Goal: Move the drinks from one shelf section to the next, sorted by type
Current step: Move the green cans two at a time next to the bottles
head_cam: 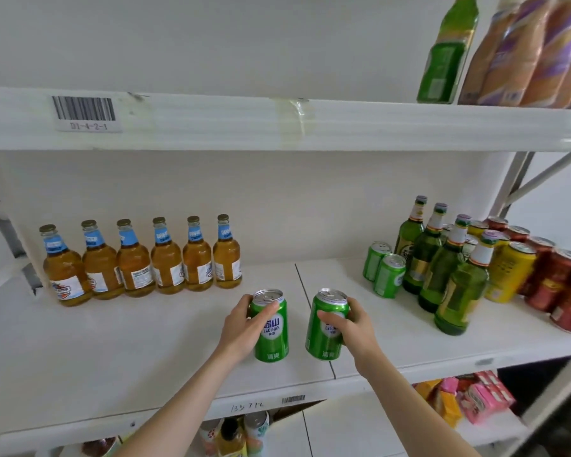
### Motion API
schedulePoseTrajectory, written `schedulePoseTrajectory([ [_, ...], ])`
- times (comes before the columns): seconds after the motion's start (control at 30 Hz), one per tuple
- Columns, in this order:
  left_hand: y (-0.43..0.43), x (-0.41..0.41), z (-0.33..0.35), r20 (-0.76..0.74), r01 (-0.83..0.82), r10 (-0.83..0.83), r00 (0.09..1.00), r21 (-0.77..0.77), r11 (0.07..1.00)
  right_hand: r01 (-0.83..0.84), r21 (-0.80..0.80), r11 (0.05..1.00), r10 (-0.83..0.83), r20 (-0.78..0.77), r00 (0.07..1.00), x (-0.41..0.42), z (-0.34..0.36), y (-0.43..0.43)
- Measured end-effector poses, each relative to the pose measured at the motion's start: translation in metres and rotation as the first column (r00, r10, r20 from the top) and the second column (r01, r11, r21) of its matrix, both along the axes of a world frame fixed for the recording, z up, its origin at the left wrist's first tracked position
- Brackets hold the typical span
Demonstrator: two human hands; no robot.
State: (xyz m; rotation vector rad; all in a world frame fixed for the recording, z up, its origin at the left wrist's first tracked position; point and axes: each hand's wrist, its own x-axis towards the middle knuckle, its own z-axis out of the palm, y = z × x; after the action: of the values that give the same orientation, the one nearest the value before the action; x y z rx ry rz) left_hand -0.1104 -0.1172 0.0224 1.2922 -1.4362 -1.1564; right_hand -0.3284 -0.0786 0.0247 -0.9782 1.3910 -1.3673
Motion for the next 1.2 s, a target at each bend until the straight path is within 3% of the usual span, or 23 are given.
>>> schedulePoseTrajectory([
  [0.33,-0.031,-0.118,-0.002,0.020,0.030,-0.030,0.999,0.005,1.000,0.063,-0.012,0.998,-0.062,0.043,0.997,-0.118,0.002,-0.020],
  [0.7,-0.010,-0.235,-0.018,0.030,-0.043,0.042,0.999,0.028,0.999,-0.003,0.034,0.999,0.004,-0.028,1.000,-0.232,-0.008,-0.018],
  [1.2,-0.045,-0.251,-0.032,0.039,-0.097,0.096,0.995,0.030,0.995,-0.097,0.049,0.994,0.100,-0.071,0.992,-0.242,-0.036,-0.077],
])
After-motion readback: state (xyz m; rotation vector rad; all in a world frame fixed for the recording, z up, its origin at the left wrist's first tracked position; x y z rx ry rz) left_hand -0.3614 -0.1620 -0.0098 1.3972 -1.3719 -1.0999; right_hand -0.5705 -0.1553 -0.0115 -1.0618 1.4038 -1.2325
